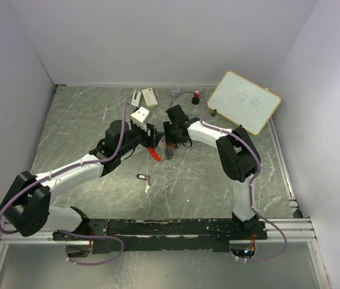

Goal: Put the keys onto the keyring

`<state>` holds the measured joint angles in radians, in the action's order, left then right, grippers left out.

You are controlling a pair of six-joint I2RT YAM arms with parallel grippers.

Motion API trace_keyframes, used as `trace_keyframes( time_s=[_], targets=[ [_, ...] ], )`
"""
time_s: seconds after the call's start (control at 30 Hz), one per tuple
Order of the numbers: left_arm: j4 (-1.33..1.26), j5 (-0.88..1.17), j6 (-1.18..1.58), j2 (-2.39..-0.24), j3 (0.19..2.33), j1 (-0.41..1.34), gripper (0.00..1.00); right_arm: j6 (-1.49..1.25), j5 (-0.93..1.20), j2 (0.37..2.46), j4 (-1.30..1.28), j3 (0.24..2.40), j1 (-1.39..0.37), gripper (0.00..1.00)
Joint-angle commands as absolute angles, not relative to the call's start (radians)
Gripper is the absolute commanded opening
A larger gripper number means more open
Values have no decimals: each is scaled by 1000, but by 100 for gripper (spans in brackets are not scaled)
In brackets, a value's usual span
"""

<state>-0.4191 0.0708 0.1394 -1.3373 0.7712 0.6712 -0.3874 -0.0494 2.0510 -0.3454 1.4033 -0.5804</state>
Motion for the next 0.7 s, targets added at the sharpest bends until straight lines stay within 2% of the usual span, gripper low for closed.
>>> trace_keyframes(
  time_s=[0.0,0.17,0.27,0.33,0.67],
  targets=[
    [-422,64,137,-1308,766,667,71,-381,-134,2112,-430,1387,-566,45],
    [-413,62,129,-1308,773,665,71,-379,-89,2129,-426,1394,-550,14],
    [-412,63,126,-1312,776,666,71,-383,-91,2122,-422,1387,-548,3],
    [-412,67,127,-1317,779,664,71,-382,-97,2110,-416,1383,-546,0],
    [-421,78,132,-1359,798,663,71,-378,-124,2001,-371,1343,-545,0]
  ],
)
